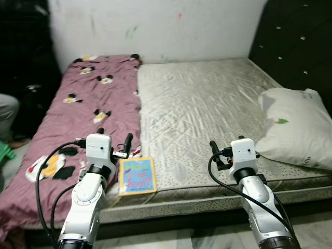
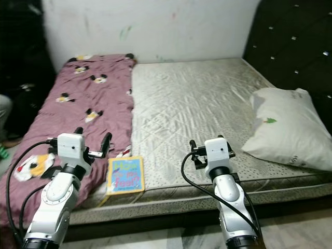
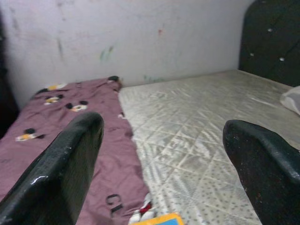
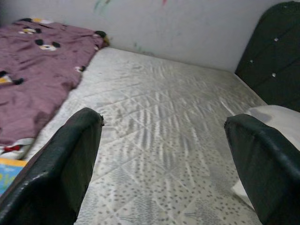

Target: Clean up the room

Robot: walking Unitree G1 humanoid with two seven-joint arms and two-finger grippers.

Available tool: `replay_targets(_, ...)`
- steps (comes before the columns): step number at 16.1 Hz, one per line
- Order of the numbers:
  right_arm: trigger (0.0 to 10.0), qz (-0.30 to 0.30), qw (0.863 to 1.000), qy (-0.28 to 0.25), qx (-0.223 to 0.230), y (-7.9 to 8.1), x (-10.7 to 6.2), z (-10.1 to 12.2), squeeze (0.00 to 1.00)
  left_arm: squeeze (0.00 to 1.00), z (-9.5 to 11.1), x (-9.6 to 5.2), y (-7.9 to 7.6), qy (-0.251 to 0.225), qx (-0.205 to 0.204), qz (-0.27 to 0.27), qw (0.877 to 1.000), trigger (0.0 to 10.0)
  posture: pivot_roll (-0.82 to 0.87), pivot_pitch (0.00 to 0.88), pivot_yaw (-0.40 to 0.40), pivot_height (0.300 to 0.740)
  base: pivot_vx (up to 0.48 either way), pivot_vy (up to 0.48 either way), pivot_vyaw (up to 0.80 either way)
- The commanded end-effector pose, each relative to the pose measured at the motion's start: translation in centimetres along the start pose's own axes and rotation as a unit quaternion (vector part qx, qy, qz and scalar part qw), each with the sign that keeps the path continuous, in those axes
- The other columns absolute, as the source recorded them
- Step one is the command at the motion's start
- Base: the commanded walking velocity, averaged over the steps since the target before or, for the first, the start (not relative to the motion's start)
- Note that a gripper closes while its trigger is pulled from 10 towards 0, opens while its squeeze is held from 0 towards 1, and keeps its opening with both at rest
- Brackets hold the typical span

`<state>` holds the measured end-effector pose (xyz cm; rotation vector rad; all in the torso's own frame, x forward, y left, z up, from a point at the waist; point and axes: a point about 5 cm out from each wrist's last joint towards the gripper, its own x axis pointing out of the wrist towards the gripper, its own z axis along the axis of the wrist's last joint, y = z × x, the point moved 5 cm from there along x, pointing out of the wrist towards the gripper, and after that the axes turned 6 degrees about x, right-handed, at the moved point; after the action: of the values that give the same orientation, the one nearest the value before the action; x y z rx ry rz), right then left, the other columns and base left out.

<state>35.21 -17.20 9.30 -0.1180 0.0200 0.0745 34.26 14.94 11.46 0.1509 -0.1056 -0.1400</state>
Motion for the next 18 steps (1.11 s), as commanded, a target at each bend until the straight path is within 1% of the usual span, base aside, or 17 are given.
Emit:
replay_targets(1, 10.0, 0.008, 1.0, -0.005, 0.003, 0.5, 0.2, 0.2, 0.0, 0.0, 0.2, 0.0, 0.5, -0.004, 0.004, 0.006, 1.0, 10.0, -0.11, 0.005, 0.017, 0.74, 0.319, 0.0, 0.0)
replay_targets(9, 10.0, 0.011, 1.0, -0.004, 0.002, 0.6, 0.1, 0.2, 0.0, 0.0, 0.1, -0.1, 0.4, -0.003, 0.003, 0.001, 1.0, 10.0, -0.11, 0.001, 0.016, 0.74, 0.318, 0.0, 0.0)
replay_targets(12, 10.0, 0.01, 1.0, -0.004, 0.002, 0.6, 0.1, 0.2, 0.0, 0.0, -0.3, 0.0, 0.8, 0.007, 0.001, 0.014, 1.0, 10.0, -0.11, 0.0, 0.016, 0.74, 0.0, 0.0, 0.0)
replay_targets(14, 10.0, 0.008, 1.0, -0.005, 0.001, 0.4, 0.1, 0.1, 0.0, 0.0, -0.7, -0.1, 1.1, 0.019, 0.01, 0.03, 0.999, 10.0, -0.11, 0.0, 0.026, 0.74, 0.0, 0.0, 0.0)
replay_targets(18, 10.0, 0.005, 1.0, -0.004, -0.003, 0.1, 0.1, -0.1, 0.0, 0.0, -0.7, 0.4, 0.4, 0.017, 0.011, 0.02, 1.0, 10.0, -0.12, 0.0, 0.02, 0.74, 0.0, 0.0, 0.76)
